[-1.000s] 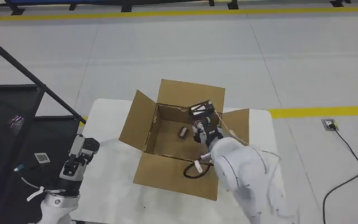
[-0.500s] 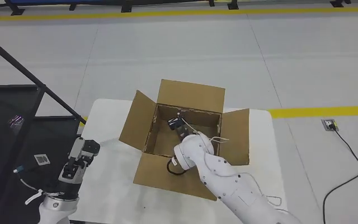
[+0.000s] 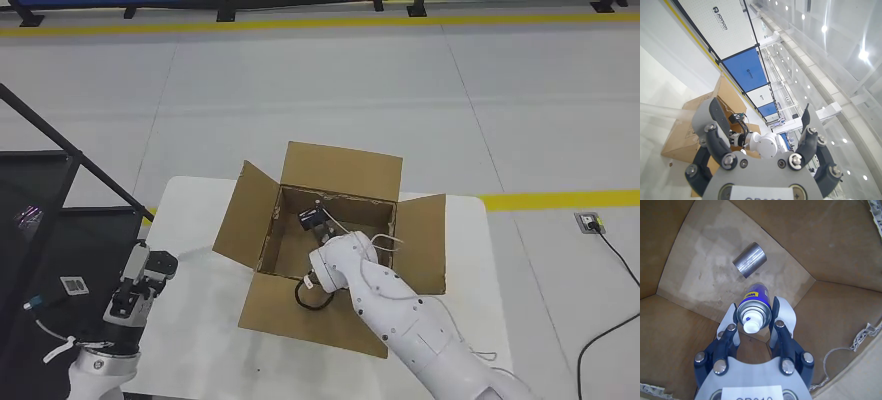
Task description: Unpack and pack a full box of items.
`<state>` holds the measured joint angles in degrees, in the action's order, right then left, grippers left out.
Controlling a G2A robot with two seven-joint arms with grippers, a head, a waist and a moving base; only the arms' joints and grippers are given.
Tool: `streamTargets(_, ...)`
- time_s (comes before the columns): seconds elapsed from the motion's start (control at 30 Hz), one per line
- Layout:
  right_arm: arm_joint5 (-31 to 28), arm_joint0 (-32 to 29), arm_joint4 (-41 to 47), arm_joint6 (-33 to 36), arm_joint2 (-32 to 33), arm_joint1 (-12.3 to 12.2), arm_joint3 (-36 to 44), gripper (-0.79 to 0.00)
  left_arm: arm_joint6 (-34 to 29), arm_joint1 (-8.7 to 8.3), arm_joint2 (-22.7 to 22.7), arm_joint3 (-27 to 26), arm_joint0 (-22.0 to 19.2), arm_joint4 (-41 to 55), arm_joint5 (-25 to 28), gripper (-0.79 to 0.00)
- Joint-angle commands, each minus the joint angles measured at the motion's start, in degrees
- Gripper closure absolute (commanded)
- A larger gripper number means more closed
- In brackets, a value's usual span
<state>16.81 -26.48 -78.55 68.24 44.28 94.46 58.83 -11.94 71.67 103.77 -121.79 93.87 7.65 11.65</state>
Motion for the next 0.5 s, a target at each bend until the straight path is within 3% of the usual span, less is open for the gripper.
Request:
streamTargets(0.0,-0.4,-0.3,-0.4,0.2,0.6,0.0,0.7,-0.456,0.7,0.01,0.2,-0.2,-0.3,-0.3,-1.1,-0.785)
streamTargets(0.07,-0.7,-0.7,-0.7,0.3,1.2,-0.1,1.4,-0.468,1.3,0.0,0.5,-0.5,-0.6,-0.9,-2.0,-0.785)
streamTargets(0.1,-0.8,-1.0,-1.1,0.4,1.5,-0.2,1.8,-0.526,1.6,0.0,0.6,-0.5,-0.7,-1.3,-2.6,-0.785)
streamTargets(0.13,-0.9,-1.2,-1.3,0.5,1.9,-0.2,2.2,-0.634,1.8,-0.01,0.6,-0.6,-0.9,-1.6,-3.0,-0.785)
streamTargets(0.27,-1.2,-2.9,-2.1,0.3,4.1,-0.8,6.3,-0.785,2.3,-0.13,1.1,0.2,-1.9,-4.4,-5.3,-0.785)
streamTargets(0.37,-1.9,-6.1,-1.9,0.5,7.5,-1.7,14.5,-0.785,1.1,-0.32,0.9,1.6,-3.3,-7.2,-6.9,-0.785)
streamTargets(0.47,-3.0,-11.7,-1.9,0.9,12.7,-3.1,28.4,-0.785,-1.2,-0.58,-0.3,3.5,-5.3,-10.3,-7.5,-0.785)
